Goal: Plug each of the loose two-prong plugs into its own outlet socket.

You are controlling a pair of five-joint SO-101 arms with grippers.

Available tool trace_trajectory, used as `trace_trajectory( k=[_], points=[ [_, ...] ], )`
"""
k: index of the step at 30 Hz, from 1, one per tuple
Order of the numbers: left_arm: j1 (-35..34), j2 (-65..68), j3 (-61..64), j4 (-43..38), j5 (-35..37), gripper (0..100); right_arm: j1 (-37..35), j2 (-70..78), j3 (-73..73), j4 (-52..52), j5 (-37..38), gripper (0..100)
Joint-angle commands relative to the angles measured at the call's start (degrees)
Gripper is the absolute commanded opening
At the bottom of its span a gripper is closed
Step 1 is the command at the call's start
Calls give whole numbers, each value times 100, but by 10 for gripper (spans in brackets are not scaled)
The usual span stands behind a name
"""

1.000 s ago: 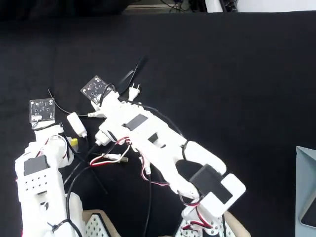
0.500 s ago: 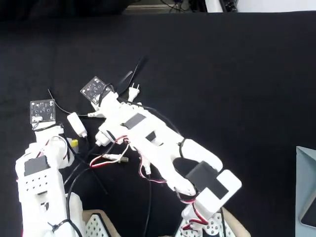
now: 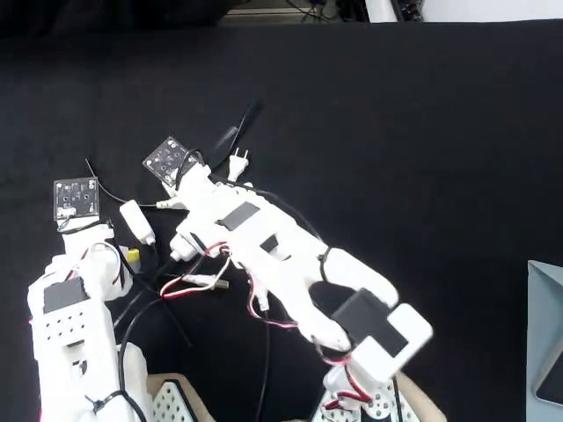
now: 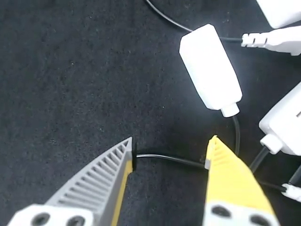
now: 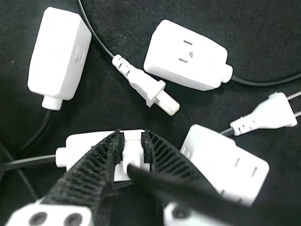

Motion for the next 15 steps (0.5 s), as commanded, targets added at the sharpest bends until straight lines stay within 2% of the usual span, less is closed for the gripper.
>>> trace_trajectory(
  k=[1, 6, 8, 12, 15],
  points=[
    [-13, -70, -22, -105, 18, 254, -44, -655, -48, 536, -9, 44],
    [-4, -70, -22, -105, 18, 254, -35, -1640, -136, 1433, -774, 252],
    [-4, -70, -22, -105, 18, 254, -35, -1965, -136, 1670, -870, 299],
    [-4, -62, -22, -105, 18, 254, -35, -2615, -110, 2084, -870, 279],
    [-4, -62, -22, -105, 18, 254, -9, -3116, -31, 2593, -870, 201]
  ],
)
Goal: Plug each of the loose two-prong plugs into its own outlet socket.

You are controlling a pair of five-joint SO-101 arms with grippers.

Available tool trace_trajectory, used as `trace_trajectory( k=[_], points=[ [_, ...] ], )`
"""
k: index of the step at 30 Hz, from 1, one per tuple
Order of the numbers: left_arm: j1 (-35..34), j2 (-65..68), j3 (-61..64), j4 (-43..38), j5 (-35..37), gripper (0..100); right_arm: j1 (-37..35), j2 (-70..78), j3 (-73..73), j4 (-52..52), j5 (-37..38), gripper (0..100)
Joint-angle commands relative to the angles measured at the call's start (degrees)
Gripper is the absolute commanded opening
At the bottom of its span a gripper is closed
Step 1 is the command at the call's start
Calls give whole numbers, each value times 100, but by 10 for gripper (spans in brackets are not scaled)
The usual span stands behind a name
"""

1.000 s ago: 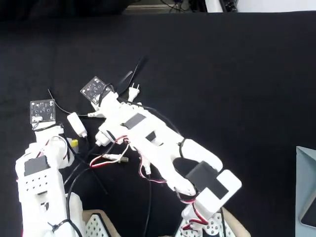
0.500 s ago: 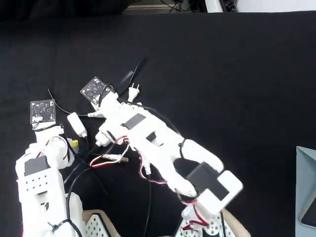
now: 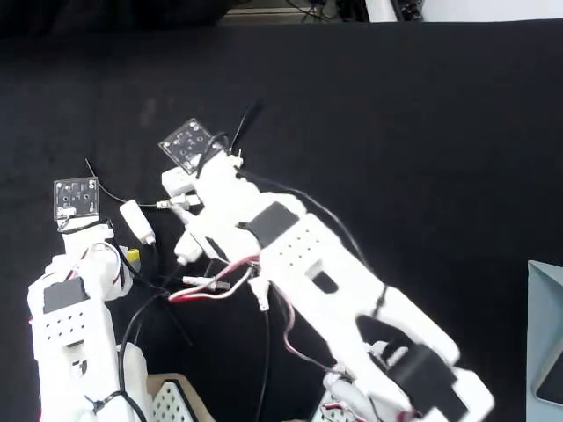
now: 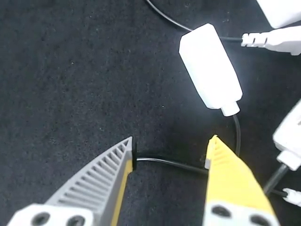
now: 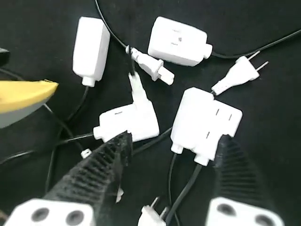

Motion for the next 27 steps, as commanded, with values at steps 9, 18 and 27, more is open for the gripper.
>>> trace_trajectory(
  k=[9, 18, 27],
  points=[
    [145, -79, -233, -53, 26, 254, 712, -2651, 1305, 976, -70, 11],
    [1692, 9, -2009, 1705, 18, 254, 2004, -3881, 3090, 18, -44, 12],
    [2360, 2004, -3327, 2242, 9, 254, 2303, -3899, 3582, -466, -88, 12]
  ],
)
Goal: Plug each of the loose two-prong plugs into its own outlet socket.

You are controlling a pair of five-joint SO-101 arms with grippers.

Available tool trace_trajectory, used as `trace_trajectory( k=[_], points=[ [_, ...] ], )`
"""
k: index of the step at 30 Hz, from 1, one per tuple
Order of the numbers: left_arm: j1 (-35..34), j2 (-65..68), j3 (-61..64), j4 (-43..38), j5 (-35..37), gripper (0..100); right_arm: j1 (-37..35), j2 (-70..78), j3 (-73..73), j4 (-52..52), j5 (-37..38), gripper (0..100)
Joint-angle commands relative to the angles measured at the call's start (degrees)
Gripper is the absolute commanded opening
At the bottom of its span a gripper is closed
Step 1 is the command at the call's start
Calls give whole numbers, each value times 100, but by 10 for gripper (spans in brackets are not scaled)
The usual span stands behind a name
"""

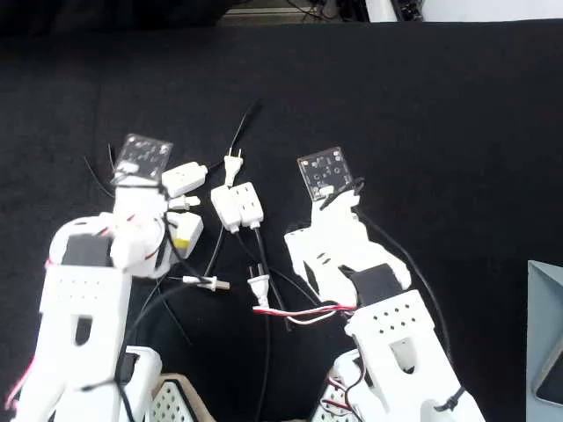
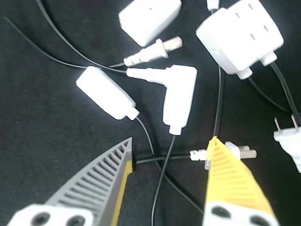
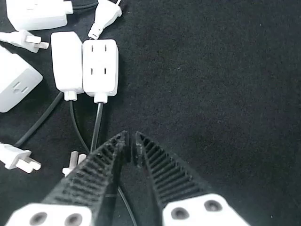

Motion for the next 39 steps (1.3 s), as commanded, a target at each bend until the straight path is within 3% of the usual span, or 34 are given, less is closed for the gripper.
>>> trace_trajectory(
  k=[1, 14, 21, 28, 33, 39],
  points=[
    [127, 1222, -813, 53, 9, 254, 62, -145, -4, -114, -26, 12],
    [242, 3701, -1323, -923, 9, 238, 62, -136, 4, -114, -26, 12],
    [813, 3807, -1305, -958, 53, 183, 62, -136, 22, -114, -26, 12],
    [734, 3815, -936, -1644, 53, 179, 62, -163, 84, -114, -26, 12],
    [743, 3763, -927, -1662, 18, 87, 62, -163, 84, -114, -26, 12],
    [822, 3754, -919, -1626, 18, 73, 62, -163, 84, -114, -26, 12]
  ],
)
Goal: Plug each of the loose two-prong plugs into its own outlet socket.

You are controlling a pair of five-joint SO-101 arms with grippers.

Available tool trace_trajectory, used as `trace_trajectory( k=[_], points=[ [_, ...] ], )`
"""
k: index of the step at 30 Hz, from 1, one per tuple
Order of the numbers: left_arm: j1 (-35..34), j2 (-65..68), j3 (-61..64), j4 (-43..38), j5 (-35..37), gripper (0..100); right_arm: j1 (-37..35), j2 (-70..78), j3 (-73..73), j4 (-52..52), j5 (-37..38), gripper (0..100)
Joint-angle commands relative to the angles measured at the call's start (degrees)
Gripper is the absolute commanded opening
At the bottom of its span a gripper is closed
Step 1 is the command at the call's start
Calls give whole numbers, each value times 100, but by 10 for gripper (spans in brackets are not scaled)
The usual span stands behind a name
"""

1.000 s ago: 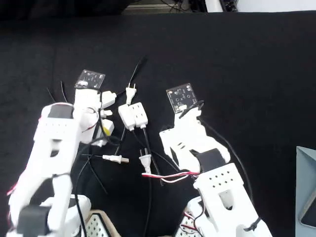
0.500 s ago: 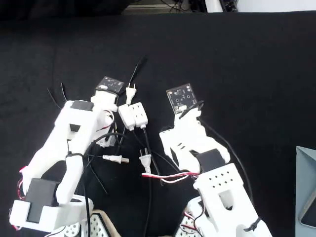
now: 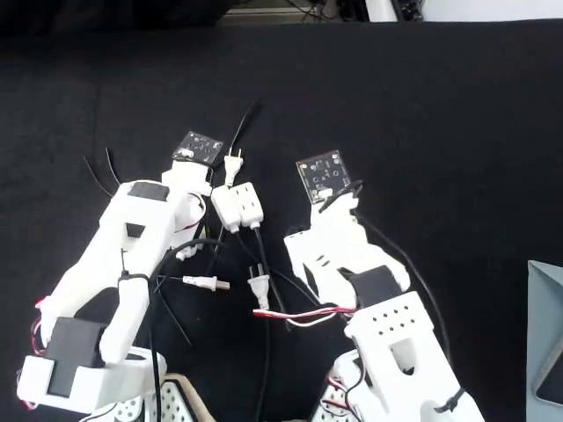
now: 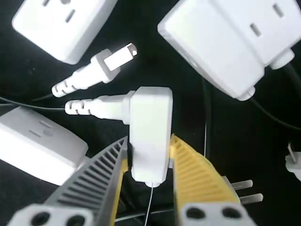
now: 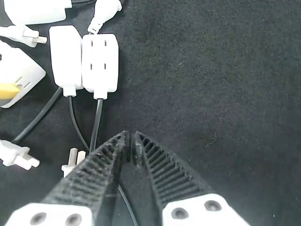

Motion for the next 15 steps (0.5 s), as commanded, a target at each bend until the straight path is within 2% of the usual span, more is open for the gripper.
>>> trace_trajectory(
  k=[1, 5, 10, 15],
  points=[
    [84, -88, -84, 53, 9, 72, 70, -119, -31, -88, -26, 12],
    [-48, -404, -602, 633, -35, 72, 70, -119, -31, -88, -26, 12],
    [-409, -932, -1552, 1248, -475, 72, 70, -119, -31, -88, -26, 12],
    [-804, -941, -2299, 1354, -484, 73, 70, -119, -31, -88, -26, 12]
  ],
)
